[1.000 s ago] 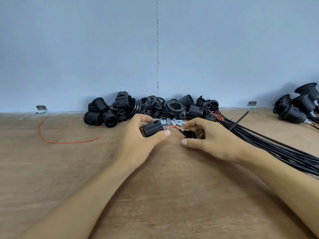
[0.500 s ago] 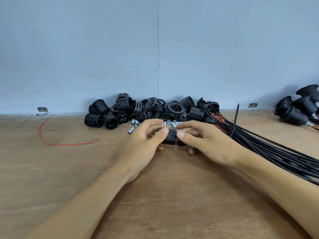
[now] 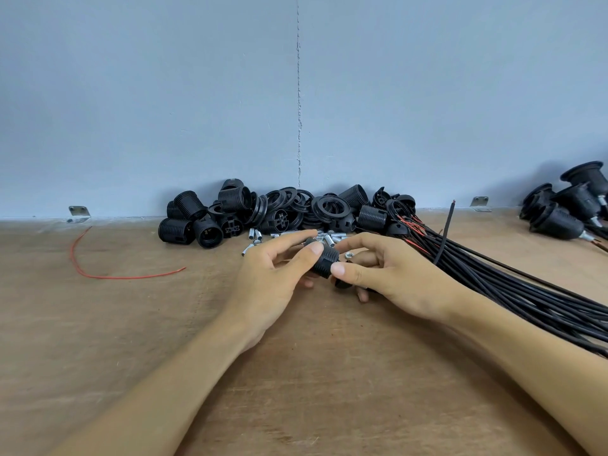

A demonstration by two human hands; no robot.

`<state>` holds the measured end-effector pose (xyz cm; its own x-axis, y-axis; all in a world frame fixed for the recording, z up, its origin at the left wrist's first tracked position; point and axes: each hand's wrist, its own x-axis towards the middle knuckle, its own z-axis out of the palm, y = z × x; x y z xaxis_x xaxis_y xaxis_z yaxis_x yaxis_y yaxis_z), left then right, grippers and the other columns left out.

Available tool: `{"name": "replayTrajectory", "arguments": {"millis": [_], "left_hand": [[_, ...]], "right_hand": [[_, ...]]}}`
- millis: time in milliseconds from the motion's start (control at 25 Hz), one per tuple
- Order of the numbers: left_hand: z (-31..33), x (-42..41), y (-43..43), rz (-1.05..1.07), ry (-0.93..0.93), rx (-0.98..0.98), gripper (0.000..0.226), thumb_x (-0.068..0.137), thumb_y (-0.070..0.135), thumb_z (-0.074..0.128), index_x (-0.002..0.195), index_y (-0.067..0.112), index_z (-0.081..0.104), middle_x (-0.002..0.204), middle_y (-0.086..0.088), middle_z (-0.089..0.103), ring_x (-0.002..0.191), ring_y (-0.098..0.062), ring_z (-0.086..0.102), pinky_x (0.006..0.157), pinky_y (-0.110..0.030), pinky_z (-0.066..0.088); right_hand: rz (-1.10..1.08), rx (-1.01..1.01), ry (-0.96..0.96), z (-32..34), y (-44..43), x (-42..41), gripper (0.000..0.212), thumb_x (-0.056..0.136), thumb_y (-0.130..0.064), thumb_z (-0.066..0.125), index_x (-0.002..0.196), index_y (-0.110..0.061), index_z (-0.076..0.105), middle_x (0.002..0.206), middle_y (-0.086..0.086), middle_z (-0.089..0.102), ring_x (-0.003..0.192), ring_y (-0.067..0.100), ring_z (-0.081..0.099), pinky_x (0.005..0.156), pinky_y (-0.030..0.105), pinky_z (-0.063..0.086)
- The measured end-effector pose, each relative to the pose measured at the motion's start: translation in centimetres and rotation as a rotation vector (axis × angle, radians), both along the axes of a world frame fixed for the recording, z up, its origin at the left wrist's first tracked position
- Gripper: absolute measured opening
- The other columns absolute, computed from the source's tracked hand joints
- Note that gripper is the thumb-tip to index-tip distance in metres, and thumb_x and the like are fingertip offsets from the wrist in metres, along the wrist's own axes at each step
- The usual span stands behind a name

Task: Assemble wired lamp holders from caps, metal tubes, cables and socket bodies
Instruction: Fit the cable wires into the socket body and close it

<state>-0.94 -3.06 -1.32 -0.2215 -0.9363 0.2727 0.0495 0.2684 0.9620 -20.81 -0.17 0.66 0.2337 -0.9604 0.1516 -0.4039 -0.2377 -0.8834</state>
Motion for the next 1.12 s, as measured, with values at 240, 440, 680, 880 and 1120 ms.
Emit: {"name": "replayTrajectory", "arguments": {"millis": [240,440,680,880,1120], "left_hand": [[-0.1,0.0,0.0,0.024,0.092,0.09,0.017,0.095,0.017,0.07,0.11,0.022,0.075,0.105,-0.01,0.076,0.093,-0.025,0.076,0.075,-0.032,0.062],[-0.1,0.1,0.0,0.012,0.111,0.122,0.017,0.095,0.011,0.07,0.108,0.02,0.074,0.107,-0.008,0.076,0.1,-0.023,0.075,0.08,-0.034,0.062],[-0.3,0.0,0.0,0.022,0.015,0.061,0.017,0.095,0.013,0.069,0.111,0.021,0.071,0.104,0.002,0.077,0.099,-0.016,0.075,0.079,-0.032,0.063],[-0.1,-0.4,1.0,0.099,-0.269,-0.073,0.037,0.075,0.062,0.069,0.105,0.045,0.056,0.102,0.023,0.072,0.09,-0.001,0.071,0.083,-0.024,0.055],[0.6,-1.2,2.3,0.171,-0.427,-0.08,0.062,0.056,0.075,0.066,0.103,0.044,0.04,0.098,0.047,0.052,0.087,0.017,0.056,0.063,-0.007,0.042]], "right_hand": [[-0.011,0.065,-0.101,0.1,-0.3,-0.5,0.043,0.079,-0.023,0.083,0.118,-0.022,0.066,0.098,0.0,0.076,0.085,0.014,0.072,0.088,0.029,0.056],[-0.047,0.035,-0.052,0.0,-0.4,-0.4,0.042,0.081,-0.013,0.081,0.118,-0.025,0.065,0.102,0.0,0.075,0.09,0.014,0.072,0.093,0.03,0.055],[-0.045,0.003,-0.04,-0.3,-0.4,-0.4,0.042,0.08,-0.017,0.083,0.116,-0.028,0.066,0.098,-0.005,0.076,0.093,0.022,0.072,0.094,0.033,0.056],[-0.065,-0.046,-0.026,-0.6,-0.1,0.2,0.041,0.078,-0.015,0.084,0.115,-0.026,0.067,0.093,-0.011,0.076,0.078,0.004,0.064,0.083,0.023,0.055],[-0.068,-0.173,0.063,-0.9,0.5,1.1,0.047,0.081,-0.009,0.08,0.121,-0.03,0.066,0.103,-0.019,0.072,0.099,0.0,0.069,0.085,0.012,0.051]]}}
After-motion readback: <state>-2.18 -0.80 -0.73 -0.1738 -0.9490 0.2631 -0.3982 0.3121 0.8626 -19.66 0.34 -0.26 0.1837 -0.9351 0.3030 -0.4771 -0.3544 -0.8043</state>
